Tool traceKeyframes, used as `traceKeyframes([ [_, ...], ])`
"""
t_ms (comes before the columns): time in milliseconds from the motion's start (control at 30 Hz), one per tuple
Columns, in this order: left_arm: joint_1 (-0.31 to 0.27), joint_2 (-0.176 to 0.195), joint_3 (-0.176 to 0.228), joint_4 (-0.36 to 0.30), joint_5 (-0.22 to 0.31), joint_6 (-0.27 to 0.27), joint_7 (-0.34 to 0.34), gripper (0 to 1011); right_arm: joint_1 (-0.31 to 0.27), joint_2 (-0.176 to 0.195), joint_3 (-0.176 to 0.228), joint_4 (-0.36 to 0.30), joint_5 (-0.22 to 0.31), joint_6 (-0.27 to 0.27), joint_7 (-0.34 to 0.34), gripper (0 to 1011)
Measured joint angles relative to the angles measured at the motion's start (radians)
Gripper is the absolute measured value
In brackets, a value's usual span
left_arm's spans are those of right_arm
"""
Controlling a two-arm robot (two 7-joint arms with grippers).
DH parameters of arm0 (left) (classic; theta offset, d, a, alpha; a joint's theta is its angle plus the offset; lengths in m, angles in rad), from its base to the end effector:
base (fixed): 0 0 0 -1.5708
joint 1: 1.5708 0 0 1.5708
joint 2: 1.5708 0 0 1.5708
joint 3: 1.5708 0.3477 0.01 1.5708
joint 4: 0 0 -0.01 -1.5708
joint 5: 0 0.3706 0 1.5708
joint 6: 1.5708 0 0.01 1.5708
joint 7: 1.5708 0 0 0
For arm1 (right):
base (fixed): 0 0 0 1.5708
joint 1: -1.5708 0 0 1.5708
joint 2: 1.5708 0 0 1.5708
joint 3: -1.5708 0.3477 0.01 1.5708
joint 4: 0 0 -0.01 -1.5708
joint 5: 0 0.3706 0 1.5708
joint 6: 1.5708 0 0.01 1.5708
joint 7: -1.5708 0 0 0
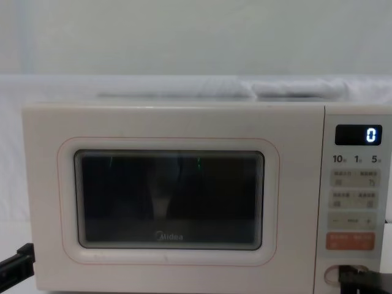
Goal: Press the button to open the microwave door with one hand; close the microwave door with the other hand.
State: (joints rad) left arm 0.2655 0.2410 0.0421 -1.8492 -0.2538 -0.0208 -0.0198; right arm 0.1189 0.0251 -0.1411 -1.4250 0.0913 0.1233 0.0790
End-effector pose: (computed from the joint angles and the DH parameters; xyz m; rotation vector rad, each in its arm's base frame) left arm 0.2997 0.0448 -0.3396 -0.0380 0.0140 1.4461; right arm 0.4276 0.0438 -0.3672 -0.0845 0.1540 -1.3504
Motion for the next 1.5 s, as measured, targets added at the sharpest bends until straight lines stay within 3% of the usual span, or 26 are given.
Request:
traceKeyframes([
  [1033,0.000,0.000,0.000,0.000,0.000,0.000,0.000,1001,0.031,-0.015,-0.003,0.038,-0.015,-0.013,-0.002,0],
  [1500,0.000,0.000,0.000,0.000,0.000,0.000,0.000,1001,-0.019,-0.002,0.001,-0.027,-0.020,0.012,0.000,0],
])
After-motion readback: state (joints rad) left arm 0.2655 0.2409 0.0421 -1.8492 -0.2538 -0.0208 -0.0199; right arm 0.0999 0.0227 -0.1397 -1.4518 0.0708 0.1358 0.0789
